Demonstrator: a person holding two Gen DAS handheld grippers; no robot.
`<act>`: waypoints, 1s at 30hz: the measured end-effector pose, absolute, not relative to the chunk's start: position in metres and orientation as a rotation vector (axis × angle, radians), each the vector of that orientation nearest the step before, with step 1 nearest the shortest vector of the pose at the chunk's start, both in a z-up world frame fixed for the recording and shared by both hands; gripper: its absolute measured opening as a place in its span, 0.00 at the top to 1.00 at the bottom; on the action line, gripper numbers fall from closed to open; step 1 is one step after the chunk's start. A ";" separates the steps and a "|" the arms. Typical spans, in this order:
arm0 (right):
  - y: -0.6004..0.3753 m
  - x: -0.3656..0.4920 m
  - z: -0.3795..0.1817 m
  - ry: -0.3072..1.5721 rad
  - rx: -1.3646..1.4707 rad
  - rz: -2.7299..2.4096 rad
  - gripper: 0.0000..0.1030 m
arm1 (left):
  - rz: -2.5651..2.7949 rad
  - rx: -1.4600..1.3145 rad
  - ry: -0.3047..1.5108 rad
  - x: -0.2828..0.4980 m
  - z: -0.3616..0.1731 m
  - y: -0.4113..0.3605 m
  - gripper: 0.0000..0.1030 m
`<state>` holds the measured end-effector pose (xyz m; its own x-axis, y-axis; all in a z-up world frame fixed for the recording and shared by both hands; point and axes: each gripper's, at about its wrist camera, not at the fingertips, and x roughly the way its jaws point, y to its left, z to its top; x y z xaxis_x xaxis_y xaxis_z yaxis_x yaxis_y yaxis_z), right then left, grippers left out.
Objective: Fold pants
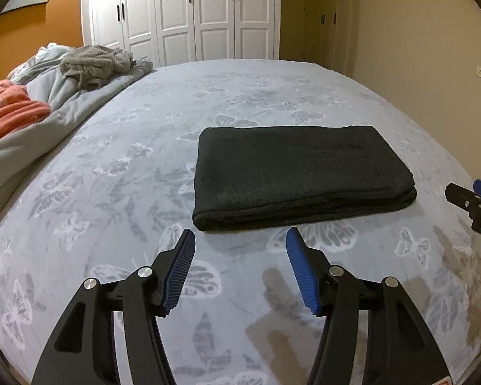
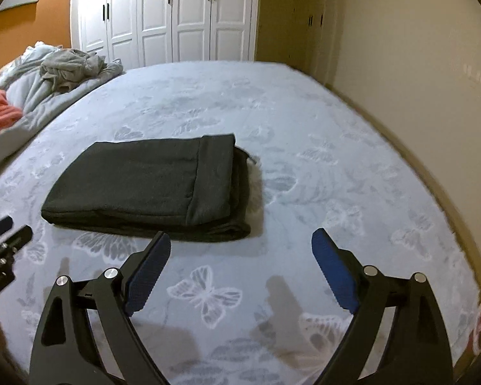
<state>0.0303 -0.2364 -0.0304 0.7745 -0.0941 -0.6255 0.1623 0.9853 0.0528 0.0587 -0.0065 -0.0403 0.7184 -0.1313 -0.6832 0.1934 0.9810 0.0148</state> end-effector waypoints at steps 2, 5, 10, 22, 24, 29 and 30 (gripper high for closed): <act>-0.244 0.031 -0.031 0.680 0.157 -0.155 0.15 | -0.166 0.085 0.747 0.059 -0.042 -0.007 0.45; -0.254 0.031 -0.033 0.676 0.242 -0.160 0.15 | -0.148 0.092 0.756 0.062 -0.046 -0.004 0.45; -0.239 0.026 -0.040 0.629 0.186 -0.178 0.11 | -0.131 0.109 0.746 0.065 -0.050 -0.001 0.45; -0.217 0.012 -0.096 0.592 0.099 -0.177 0.06 | -0.107 0.122 0.631 0.051 -0.078 -0.021 0.44; -0.229 0.013 -0.100 0.614 0.169 -0.207 0.06 | -0.109 0.147 0.615 0.049 -0.080 -0.026 0.44; -0.223 0.016 -0.105 0.623 0.141 -0.226 0.06 | -0.073 0.169 0.588 0.045 -0.081 -0.028 0.39; -0.219 0.014 -0.104 0.607 0.117 -0.233 0.06 | -0.061 0.161 0.575 0.043 -0.080 -0.026 0.37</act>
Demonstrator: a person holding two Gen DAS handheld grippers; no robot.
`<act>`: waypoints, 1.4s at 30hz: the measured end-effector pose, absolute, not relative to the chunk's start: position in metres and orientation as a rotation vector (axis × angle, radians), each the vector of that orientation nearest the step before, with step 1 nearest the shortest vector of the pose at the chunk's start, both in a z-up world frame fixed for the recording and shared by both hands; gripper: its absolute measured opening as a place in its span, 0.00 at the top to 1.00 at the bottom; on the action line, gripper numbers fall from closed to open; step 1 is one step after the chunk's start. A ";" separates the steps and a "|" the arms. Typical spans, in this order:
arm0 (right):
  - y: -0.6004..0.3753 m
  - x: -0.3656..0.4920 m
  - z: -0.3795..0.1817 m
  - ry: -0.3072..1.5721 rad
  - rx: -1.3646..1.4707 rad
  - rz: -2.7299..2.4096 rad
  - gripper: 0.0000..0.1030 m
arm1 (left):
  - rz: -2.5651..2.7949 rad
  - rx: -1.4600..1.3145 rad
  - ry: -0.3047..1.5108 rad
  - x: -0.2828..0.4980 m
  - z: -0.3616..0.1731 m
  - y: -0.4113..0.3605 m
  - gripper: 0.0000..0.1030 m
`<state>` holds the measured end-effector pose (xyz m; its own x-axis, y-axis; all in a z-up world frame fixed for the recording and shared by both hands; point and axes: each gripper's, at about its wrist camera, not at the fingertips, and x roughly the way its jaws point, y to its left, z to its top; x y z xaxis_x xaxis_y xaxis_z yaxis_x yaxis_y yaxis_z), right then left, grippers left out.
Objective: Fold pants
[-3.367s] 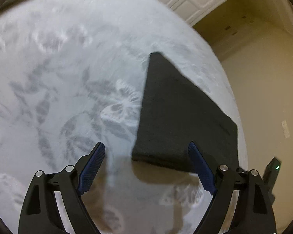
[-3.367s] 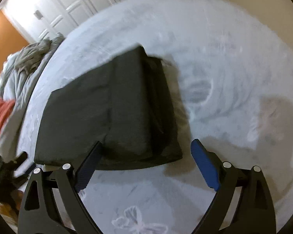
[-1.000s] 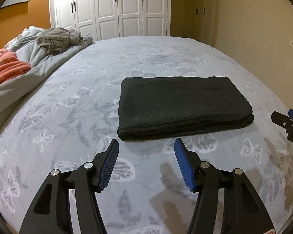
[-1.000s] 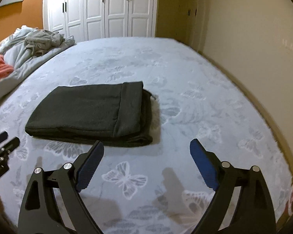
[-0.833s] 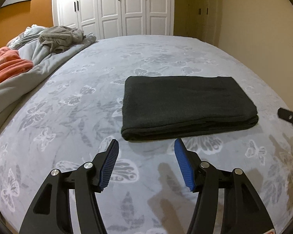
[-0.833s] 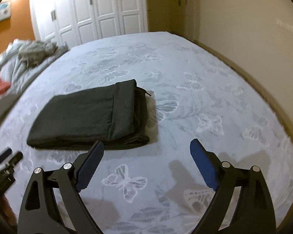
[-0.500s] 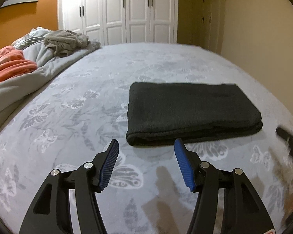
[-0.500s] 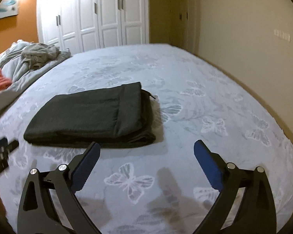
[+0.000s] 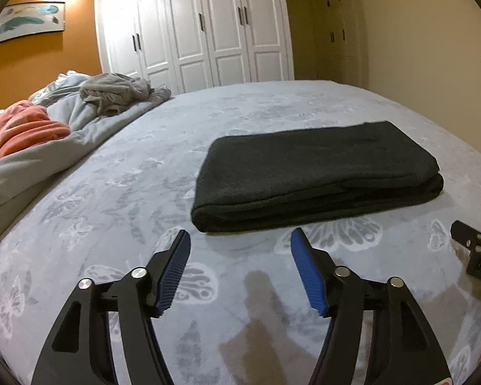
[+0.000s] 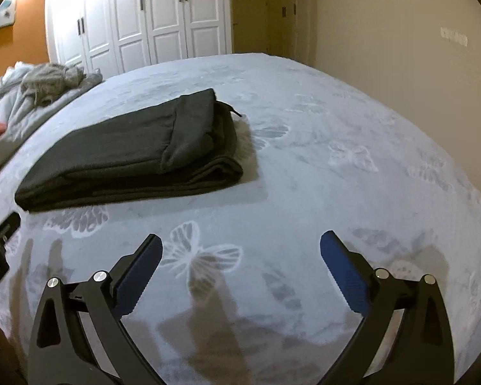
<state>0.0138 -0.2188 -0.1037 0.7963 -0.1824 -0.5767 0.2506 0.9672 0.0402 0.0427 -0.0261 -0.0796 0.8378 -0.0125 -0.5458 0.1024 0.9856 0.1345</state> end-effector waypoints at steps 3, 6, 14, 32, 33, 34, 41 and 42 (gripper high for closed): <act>-0.204 0.008 -0.100 0.558 0.036 -0.251 0.06 | -0.048 0.139 0.565 0.040 -0.078 -0.022 0.35; -0.193 0.005 -0.098 0.533 -0.024 -0.266 0.06 | -0.044 0.126 0.568 0.040 -0.078 -0.019 0.35; -0.193 0.004 -0.097 0.523 -0.023 -0.272 0.05 | -0.032 0.106 0.569 0.041 -0.078 -0.013 0.35; -0.192 0.004 -0.098 0.527 -0.017 -0.274 0.05 | -0.023 0.111 0.570 0.040 -0.079 -0.013 0.35; -0.192 0.004 -0.098 0.527 -0.017 -0.275 0.05 | -0.023 0.112 0.570 0.040 -0.079 -0.013 0.35; -0.192 0.004 -0.098 0.527 -0.016 -0.276 0.05 | -0.022 0.112 0.571 0.040 -0.079 -0.013 0.35; -0.191 0.004 -0.098 0.525 -0.016 -0.276 0.05 | -0.021 0.112 0.572 0.039 -0.078 -0.013 0.35; -0.191 0.004 -0.098 0.525 -0.016 -0.276 0.05 | -0.022 0.112 0.572 0.040 -0.079 -0.013 0.35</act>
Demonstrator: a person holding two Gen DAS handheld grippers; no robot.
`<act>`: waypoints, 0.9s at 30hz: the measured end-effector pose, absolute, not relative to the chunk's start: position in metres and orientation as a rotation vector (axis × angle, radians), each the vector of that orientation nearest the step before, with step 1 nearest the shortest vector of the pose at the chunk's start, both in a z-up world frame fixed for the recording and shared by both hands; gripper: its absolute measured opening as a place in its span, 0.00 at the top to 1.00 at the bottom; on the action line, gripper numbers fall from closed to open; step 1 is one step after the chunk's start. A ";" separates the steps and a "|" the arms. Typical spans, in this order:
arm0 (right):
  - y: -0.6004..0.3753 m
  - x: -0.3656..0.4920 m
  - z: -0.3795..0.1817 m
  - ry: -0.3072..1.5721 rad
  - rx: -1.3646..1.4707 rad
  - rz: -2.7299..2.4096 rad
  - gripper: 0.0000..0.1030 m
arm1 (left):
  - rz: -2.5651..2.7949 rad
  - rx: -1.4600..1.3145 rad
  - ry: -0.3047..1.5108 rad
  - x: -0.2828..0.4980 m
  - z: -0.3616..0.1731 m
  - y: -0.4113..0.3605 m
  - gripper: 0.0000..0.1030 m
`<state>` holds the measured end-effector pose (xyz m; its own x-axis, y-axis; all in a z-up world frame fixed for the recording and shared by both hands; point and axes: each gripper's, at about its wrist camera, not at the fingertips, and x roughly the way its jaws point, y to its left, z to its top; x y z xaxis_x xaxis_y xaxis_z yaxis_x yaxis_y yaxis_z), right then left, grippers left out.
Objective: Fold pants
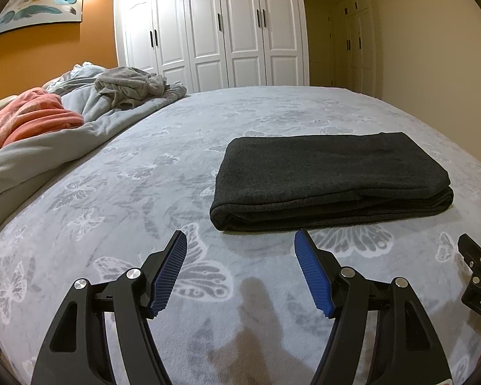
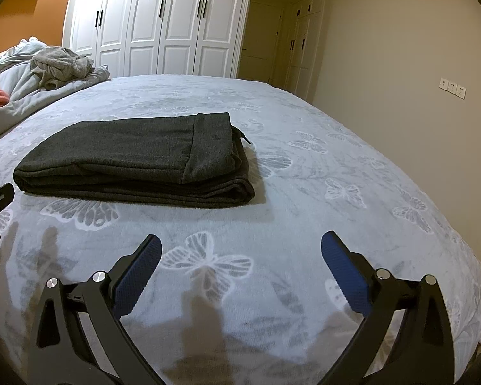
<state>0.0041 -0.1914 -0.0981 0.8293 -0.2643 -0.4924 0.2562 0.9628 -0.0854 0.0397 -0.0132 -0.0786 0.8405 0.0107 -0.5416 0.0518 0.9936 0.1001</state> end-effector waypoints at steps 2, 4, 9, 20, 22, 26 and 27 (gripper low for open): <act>-0.192 0.004 -0.098 0.526 -0.016 -0.276 0.05 | -0.023 0.114 0.572 0.040 -0.078 -0.013 0.35; -0.192 0.004 -0.098 0.525 -0.015 -0.276 0.05 | -0.021 0.114 0.570 0.039 -0.078 -0.013 0.35; -0.192 0.004 -0.098 0.525 -0.016 -0.276 0.05 | -0.018 0.115 0.569 0.038 -0.078 -0.013 0.35; -0.192 0.004 -0.098 0.526 -0.016 -0.275 0.05 | -0.007 0.129 0.572 0.038 -0.078 -0.015 0.35; -0.192 0.004 -0.098 0.526 -0.016 -0.276 0.05 | -0.007 0.131 0.571 0.038 -0.078 -0.015 0.35; -0.192 0.004 -0.098 0.525 -0.015 -0.275 0.05 | -0.004 0.140 0.569 0.038 -0.077 -0.016 0.35; -0.192 0.004 -0.098 0.525 -0.015 -0.276 0.05 | -0.006 0.144 0.568 0.038 -0.077 -0.017 0.35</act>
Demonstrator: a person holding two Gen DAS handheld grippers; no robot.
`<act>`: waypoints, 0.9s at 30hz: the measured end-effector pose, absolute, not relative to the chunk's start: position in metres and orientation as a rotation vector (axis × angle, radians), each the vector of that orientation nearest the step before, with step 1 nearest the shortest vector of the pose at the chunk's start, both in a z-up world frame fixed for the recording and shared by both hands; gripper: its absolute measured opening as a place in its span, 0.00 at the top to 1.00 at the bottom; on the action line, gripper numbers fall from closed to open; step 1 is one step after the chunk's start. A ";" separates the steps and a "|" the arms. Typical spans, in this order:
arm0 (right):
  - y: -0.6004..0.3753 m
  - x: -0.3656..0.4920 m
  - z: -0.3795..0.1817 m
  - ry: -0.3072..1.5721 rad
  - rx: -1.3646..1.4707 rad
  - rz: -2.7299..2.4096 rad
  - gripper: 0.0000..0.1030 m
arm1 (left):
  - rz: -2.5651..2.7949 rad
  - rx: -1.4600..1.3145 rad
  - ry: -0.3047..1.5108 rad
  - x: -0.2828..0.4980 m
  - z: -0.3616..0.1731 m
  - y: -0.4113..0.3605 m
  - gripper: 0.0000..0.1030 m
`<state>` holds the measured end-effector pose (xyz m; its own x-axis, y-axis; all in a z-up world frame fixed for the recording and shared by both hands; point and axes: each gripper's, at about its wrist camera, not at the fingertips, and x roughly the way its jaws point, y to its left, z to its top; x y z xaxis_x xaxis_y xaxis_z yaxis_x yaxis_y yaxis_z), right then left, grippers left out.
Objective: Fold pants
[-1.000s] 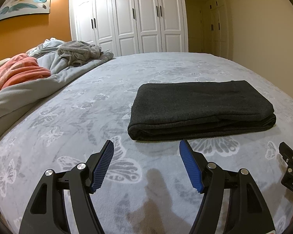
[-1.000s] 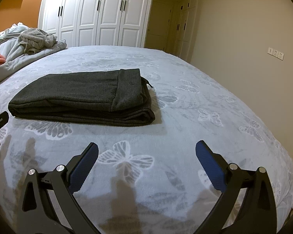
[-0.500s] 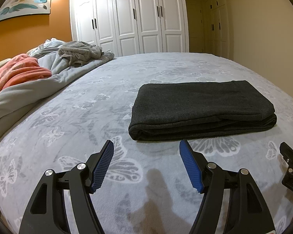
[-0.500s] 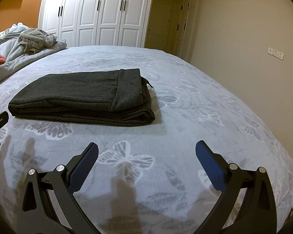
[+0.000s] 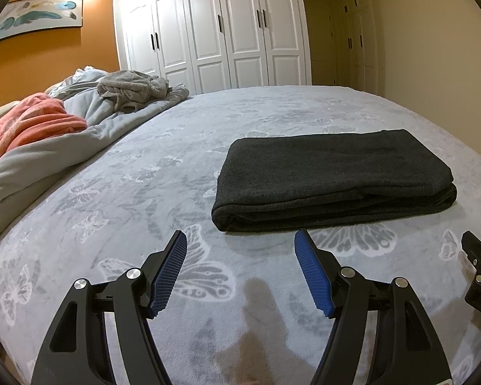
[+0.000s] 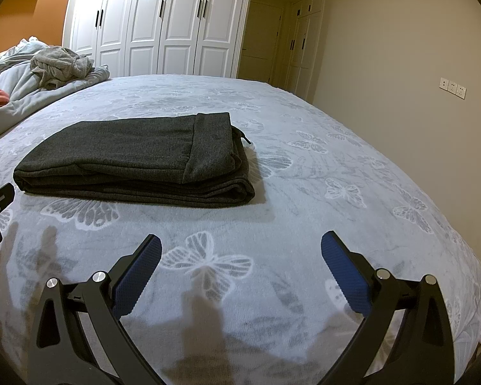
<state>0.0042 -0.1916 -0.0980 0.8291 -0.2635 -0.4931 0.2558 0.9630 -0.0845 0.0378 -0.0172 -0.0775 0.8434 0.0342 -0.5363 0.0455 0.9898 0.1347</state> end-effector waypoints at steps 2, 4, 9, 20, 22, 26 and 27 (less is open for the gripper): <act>-0.191 0.004 -0.098 0.526 -0.015 -0.276 0.05 | -0.007 0.151 0.567 0.037 -0.077 -0.018 0.35; -0.191 0.004 -0.098 0.525 -0.015 -0.276 0.05 | -0.007 0.152 0.568 0.038 -0.078 -0.018 0.35; -0.192 0.004 -0.098 0.526 -0.015 -0.275 0.05 | -0.004 0.147 0.573 0.040 -0.078 -0.017 0.35; -0.191 0.004 -0.098 0.526 -0.015 -0.275 0.05 | -0.019 0.149 0.588 0.043 -0.079 -0.016 0.35; -0.191 0.004 -0.098 0.526 -0.015 -0.276 0.05 | -0.021 0.155 0.585 0.044 -0.080 -0.017 0.35; -0.190 0.003 -0.098 0.527 -0.014 -0.277 0.05 | -0.019 0.167 0.583 0.044 -0.081 -0.019 0.35; -0.190 0.003 -0.098 0.527 -0.015 -0.277 0.05 | -0.017 0.168 0.583 0.044 -0.081 -0.019 0.35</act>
